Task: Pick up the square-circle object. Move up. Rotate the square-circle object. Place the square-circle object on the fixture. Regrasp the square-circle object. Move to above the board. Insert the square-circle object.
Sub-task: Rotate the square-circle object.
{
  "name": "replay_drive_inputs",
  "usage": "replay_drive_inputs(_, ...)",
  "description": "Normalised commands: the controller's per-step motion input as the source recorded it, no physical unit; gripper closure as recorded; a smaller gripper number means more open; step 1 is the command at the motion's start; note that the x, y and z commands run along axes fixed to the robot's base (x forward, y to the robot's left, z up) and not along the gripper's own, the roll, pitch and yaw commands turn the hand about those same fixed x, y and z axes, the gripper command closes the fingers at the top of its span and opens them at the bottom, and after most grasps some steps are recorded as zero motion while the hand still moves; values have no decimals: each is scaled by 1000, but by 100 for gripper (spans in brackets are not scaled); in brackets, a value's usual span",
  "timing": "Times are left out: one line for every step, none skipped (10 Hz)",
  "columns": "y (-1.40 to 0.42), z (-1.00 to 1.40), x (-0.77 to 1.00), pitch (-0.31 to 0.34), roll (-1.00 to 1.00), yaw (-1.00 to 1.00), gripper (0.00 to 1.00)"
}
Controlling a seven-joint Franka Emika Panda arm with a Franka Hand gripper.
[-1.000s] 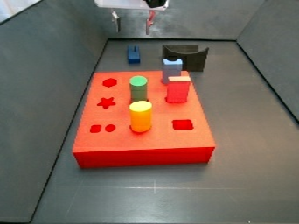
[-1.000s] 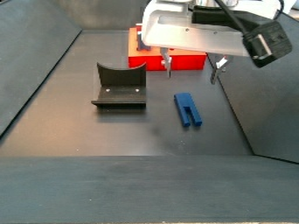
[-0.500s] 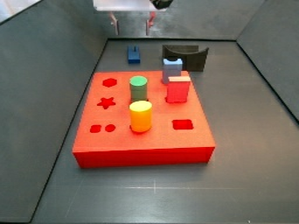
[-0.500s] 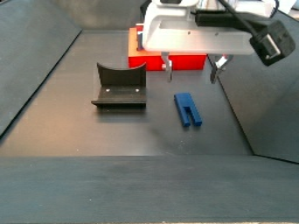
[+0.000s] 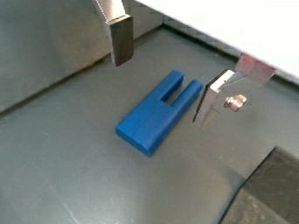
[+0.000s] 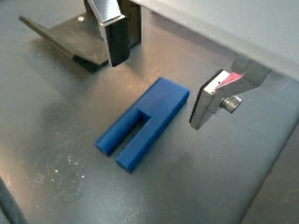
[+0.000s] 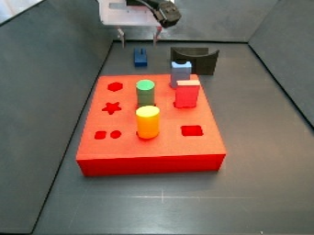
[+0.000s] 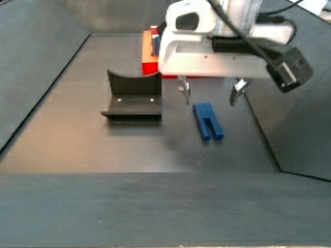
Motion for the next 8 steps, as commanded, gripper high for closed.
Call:
replay_drive_inputs(10, -803, 45, -72, -115, -1, 0)
replay_drive_inputs(15, -682, 40, -85, -131, 3, 0)
replay_drive_inputs(18, -598, 34, -90, -142, 2, 0)
replay_drive_inputs(20, -518, 36, -96, -152, 3, 0)
replay_drive_inputs(20, -442, 37, -99, -164, 4, 0)
replay_drive_inputs(21, -355, 33, -113, -173, 6, 0)
replay_drive_inputs(19, -291, 29, -121, -182, 9, 0)
replay_drive_inputs(19, -216, 30, -127, -192, 12, 0)
